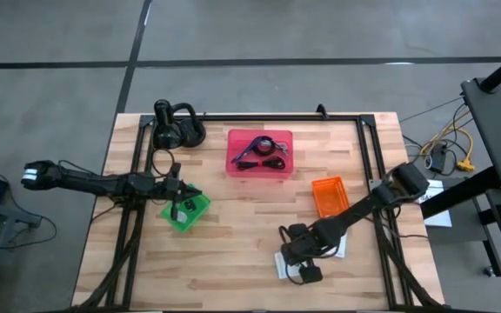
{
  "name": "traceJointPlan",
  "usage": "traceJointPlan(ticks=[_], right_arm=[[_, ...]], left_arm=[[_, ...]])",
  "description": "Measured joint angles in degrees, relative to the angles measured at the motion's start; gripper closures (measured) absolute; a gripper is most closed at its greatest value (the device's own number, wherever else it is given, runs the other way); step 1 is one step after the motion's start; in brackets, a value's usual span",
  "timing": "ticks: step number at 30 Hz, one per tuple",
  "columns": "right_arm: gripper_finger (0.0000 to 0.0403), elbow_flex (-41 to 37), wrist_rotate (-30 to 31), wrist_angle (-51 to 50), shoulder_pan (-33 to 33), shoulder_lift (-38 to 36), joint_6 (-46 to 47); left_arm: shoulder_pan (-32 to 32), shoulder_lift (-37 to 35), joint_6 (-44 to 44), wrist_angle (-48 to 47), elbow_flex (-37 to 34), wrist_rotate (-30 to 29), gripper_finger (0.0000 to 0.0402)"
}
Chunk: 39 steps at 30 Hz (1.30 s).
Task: Pick and place items into bin
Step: Put the bottom card reader box into the orange bin
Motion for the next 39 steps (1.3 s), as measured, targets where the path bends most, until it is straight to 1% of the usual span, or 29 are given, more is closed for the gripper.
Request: traceJointPlan(ticks=[9,12,15,18,23,30,33,39], right_arm=[[0.0020,-3.79,-3.73,7.10,-0.19,-0.12,-0.19],[0.0030,-4.79,-6.29,8.74,-0.82,0.25,-0.22],[0.0055,-4.83,-8.41,9.37,-1.62,1.16,-0.58],[0.0084,-4.83,-10.08,9.54,-2.37,1.68,-2.91],[0.0129,-4.98,-10.76,9.80,-3.36,1.73,-5.79],[0.0178,-5.08,-11.00,10.01,-3.70,1.81,-8.84],[0.0201,-5.05,-11.34,11.75,-3.69,2.05,-9.53],[0.0271,-5.03,-12.77,12.64,-3.52,2.23,-10.40]], left_arm=[[-0.01,-0.02,0.00,0.00,0.02,0.00,0.0402],[-0.01,0.12,0.02,0.00,0.16,0.00,0.0402],[0.00,0.11,0.02,-0.02,0.39,-0.01,0.0402],[0.01,0.09,0.02,0.00,0.52,-0.02,0.0402],[0.01,0.18,0.02,-0.01,0.52,-0.01,0.0402],[0.01,1.21,0.02,-0.01,0.52,-0.02,0.0402],[0.01,1.66,0.02,-0.02,0.52,-0.02,0.0402],[-0.01,2.12,0.00,-0.03,0.48,-0.02,0.0402]])
